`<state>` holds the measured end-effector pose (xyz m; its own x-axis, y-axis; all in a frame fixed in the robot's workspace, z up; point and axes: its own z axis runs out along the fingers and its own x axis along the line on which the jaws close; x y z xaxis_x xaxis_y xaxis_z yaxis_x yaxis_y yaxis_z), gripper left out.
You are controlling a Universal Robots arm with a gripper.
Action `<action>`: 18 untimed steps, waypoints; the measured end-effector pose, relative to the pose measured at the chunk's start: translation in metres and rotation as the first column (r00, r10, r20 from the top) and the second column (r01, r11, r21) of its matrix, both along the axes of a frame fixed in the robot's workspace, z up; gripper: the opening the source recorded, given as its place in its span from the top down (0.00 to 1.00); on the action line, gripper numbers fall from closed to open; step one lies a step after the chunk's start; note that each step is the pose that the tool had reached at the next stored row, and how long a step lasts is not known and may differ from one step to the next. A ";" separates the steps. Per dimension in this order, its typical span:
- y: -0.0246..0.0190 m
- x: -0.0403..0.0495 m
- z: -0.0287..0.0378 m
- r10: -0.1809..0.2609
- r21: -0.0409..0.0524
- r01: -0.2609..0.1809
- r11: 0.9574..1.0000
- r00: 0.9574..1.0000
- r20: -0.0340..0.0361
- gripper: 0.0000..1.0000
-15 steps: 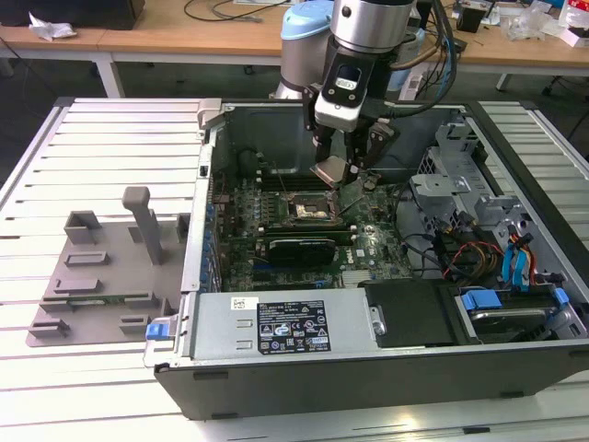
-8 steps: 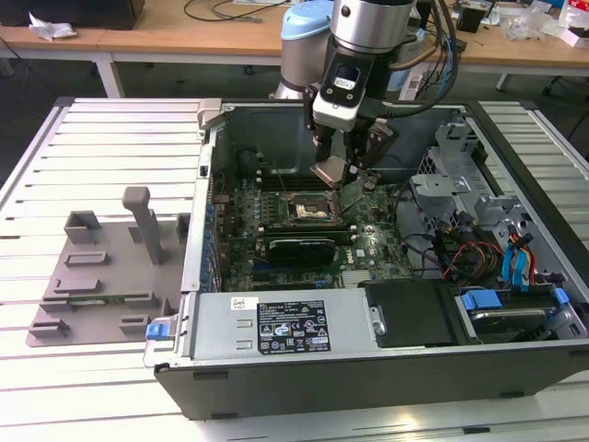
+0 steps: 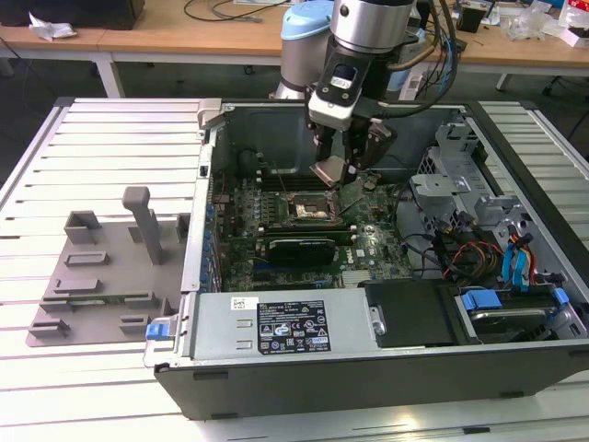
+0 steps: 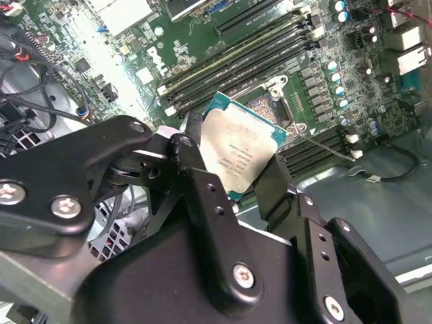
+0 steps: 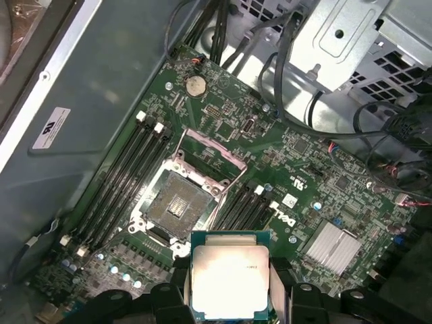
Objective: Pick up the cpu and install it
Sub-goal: 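Place the cpu into insertion slot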
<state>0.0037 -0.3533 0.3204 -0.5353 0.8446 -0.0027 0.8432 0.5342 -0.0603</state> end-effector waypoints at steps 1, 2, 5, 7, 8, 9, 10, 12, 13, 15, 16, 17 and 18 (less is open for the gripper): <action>0.0000 0.0000 0.0000 -0.005 0.000 0.005 1.000 1.000 0.000 0.45; 0.0000 0.0000 0.0000 -0.009 0.000 0.009 1.000 1.000 0.000 0.45; 0.0000 0.0000 -0.0001 -0.020 0.000 0.020 1.000 1.000 0.000 0.45; 0.0000 0.0000 -0.0001 -0.025 0.000 0.025 1.000 1.000 0.000 0.45; 0.0000 0.0000 -0.0001 -0.034 0.000 0.034 0.999 0.999 0.000 0.45; 0.0000 0.0000 -0.0001 -0.038 0.000 0.038 0.999 0.999 0.000 0.45; 0.0000 0.0000 -0.0001 -0.043 0.000 0.043 0.999 0.999 0.000 0.45; 0.0000 0.0000 -0.0001 -0.048 0.000 0.048 0.999 0.999 0.000 0.45; 0.0000 0.0000 -0.0003 -0.063 0.000 0.063 0.998 0.998 0.000 0.45; 0.0000 0.0000 -0.0004 -0.105 0.000 0.105 0.994 0.994 0.000 0.45; 0.0000 0.0000 -0.0005 -0.127 -0.001 0.127 0.992 0.992 0.000 0.45; 0.0000 0.0000 -0.0006 -0.147 -0.001 0.147 0.989 0.989 0.000 0.45; 0.0000 0.0000 -0.0006 -0.159 -0.001 0.159 0.987 0.987 0.000 0.45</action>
